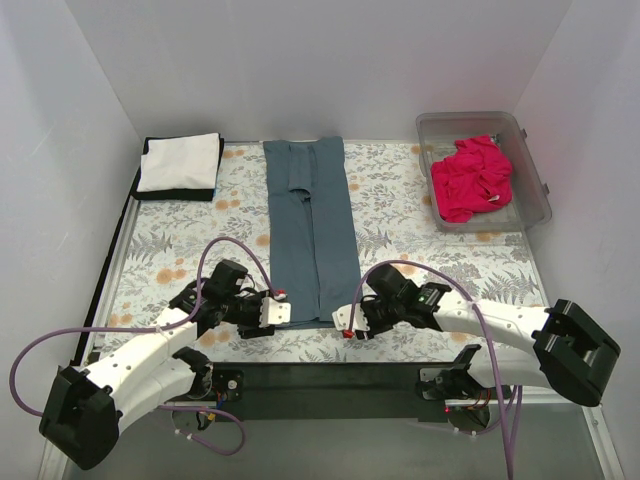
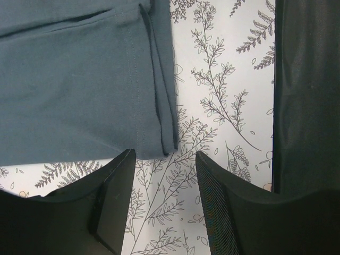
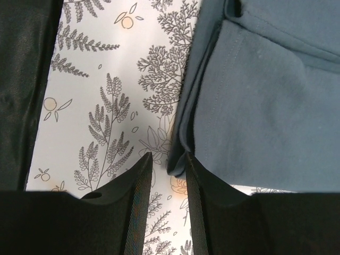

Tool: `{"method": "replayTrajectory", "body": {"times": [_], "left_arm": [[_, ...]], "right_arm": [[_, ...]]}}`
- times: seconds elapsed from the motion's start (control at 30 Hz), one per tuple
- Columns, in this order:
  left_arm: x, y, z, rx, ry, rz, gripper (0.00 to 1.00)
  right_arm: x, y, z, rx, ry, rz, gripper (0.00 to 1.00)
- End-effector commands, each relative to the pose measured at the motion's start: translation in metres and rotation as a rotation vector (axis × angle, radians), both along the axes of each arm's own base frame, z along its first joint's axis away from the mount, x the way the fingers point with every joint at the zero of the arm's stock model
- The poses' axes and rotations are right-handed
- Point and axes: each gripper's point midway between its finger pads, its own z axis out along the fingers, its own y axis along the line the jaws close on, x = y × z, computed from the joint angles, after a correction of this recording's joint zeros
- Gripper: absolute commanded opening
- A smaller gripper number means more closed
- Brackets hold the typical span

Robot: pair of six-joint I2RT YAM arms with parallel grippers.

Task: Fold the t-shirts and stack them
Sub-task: Fold the tshirt

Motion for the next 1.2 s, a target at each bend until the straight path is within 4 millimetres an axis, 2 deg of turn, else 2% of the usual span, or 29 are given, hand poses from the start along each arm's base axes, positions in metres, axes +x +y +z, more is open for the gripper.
{"method": "replayTrajectory", "body": {"times": [0.0, 0.43, 0.67, 0.9, 1.03, 1.17], "left_arm": [[0.002, -0.005, 0.009, -0.028, -0.030, -0.030, 0.48], [0.001, -0.005, 0.008, -0.032, -0.038, -0.040, 0.47], [0.002, -0.007, 0.011, -0.035, -0.034, -0.042, 0.48], [0.000, -0.009, 0.013, -0.045, -0.023, -0.049, 0.55], [0.000, -0.011, 0.011, -0.043, -0.002, -0.050, 0.48], [-0.001, -0.009, 0.000, -0.004, 0.024, -0.070, 0.47]], "right_arm": [[0.005, 0.010, 0.016, 0.037, 0.014, -0.010, 0.38], [0.005, 0.012, 0.028, 0.051, 0.069, -0.003, 0.38], [0.009, 0.008, 0.009, -0.008, 0.102, -0.011, 0.39], [0.006, -0.002, -0.016, -0.077, 0.130, -0.009, 0.40], [0.008, -0.004, -0.022, -0.092, 0.122, -0.008, 0.37], [0.011, -0.005, -0.026, -0.111, 0.126, -0.027, 0.31]]}}
